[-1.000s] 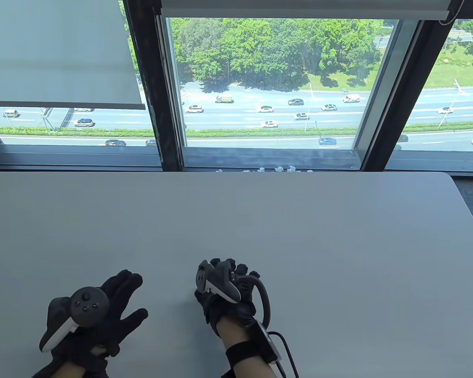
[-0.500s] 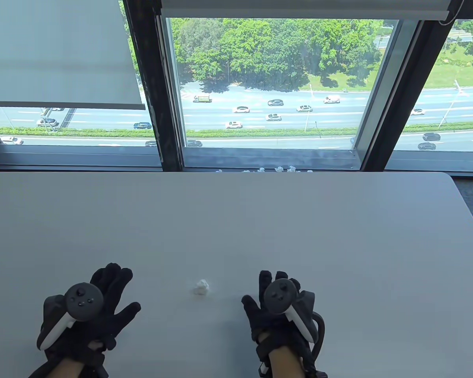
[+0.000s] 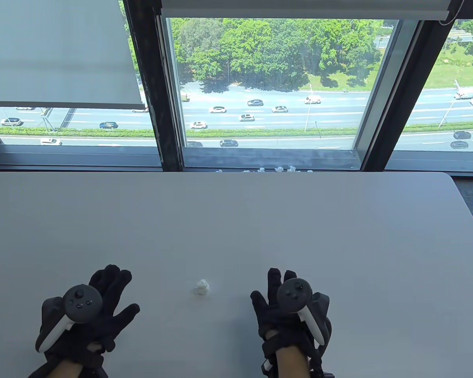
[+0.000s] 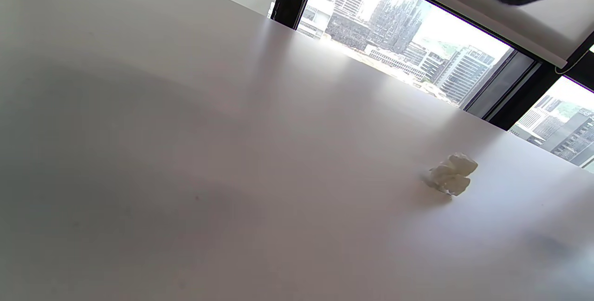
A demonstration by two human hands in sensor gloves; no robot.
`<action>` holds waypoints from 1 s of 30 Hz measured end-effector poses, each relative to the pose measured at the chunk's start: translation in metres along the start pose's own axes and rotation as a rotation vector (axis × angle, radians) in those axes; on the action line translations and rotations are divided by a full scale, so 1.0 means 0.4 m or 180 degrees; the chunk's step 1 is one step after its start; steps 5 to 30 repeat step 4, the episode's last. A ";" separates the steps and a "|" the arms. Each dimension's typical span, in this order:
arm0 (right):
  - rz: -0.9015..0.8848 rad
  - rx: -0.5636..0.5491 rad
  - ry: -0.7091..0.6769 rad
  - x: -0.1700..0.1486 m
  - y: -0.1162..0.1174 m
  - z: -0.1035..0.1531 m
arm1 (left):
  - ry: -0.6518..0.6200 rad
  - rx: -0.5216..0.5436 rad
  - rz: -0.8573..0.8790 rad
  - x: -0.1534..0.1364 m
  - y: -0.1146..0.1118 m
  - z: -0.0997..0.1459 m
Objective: Squeeze kitchen paper into compact ball
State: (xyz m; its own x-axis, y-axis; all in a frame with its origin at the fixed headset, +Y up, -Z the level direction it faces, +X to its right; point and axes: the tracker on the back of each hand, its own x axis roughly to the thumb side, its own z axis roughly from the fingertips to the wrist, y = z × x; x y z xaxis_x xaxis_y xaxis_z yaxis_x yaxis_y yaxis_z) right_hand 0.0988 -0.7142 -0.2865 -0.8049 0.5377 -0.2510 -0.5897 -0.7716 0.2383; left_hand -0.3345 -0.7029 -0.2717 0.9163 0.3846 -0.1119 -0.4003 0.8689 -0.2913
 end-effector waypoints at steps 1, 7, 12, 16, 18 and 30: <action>0.0003 0.0008 0.0003 0.001 0.000 0.001 | -0.0003 -0.0010 0.0007 0.000 0.000 0.000; 0.0069 0.0053 0.0024 0.002 0.009 -0.001 | -0.0013 -0.0025 0.0012 0.001 -0.001 0.000; 0.0069 0.0053 0.0024 0.002 0.009 -0.001 | -0.0013 -0.0025 0.0012 0.001 -0.001 0.000; 0.0069 0.0053 0.0024 0.002 0.009 -0.001 | -0.0013 -0.0025 0.0012 0.001 -0.001 0.000; 0.0069 0.0053 0.0024 0.002 0.009 -0.001 | -0.0013 -0.0025 0.0012 0.001 -0.001 0.000; 0.0069 0.0053 0.0024 0.002 0.009 -0.001 | -0.0013 -0.0025 0.0012 0.001 -0.001 0.000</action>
